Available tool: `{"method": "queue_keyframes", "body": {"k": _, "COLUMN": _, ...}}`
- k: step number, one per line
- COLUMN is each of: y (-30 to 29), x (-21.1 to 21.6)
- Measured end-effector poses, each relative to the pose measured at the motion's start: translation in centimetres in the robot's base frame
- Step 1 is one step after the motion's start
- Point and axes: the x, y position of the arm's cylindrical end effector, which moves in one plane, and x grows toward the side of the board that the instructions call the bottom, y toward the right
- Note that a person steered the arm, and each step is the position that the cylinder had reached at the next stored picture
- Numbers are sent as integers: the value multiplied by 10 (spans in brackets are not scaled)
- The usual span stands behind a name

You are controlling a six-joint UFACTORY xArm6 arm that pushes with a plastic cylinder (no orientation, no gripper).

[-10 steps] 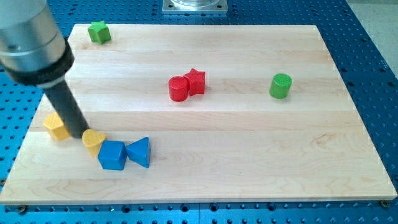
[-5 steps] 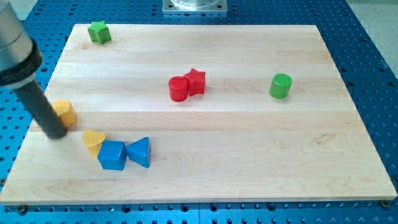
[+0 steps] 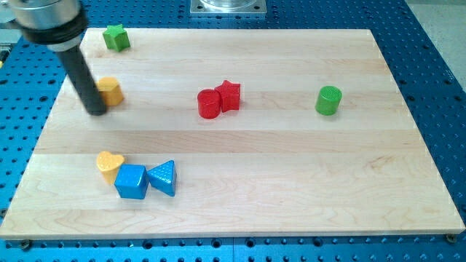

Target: Push the hexagon at the top center of the board

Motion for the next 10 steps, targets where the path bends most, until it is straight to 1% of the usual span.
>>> {"method": "queue_keyframes", "body": {"k": 1, "y": 23, "x": -45}}
{"method": "queue_keyframes", "body": {"k": 3, "y": -12, "x": -49}}
{"method": "queue_keyframes", "body": {"k": 4, "y": -1, "x": -64}}
{"method": "queue_keyframes", "body": {"k": 6, "y": 54, "x": -94}}
{"method": "queue_keyframes", "body": {"k": 7, "y": 98, "x": -95}}
{"method": "queue_keyframes", "body": {"k": 8, "y": 136, "x": -118}}
{"method": "queue_keyframes", "body": {"k": 9, "y": 153, "x": -142}}
{"method": "queue_keyframes", "body": {"k": 10, "y": 128, "x": -119}}
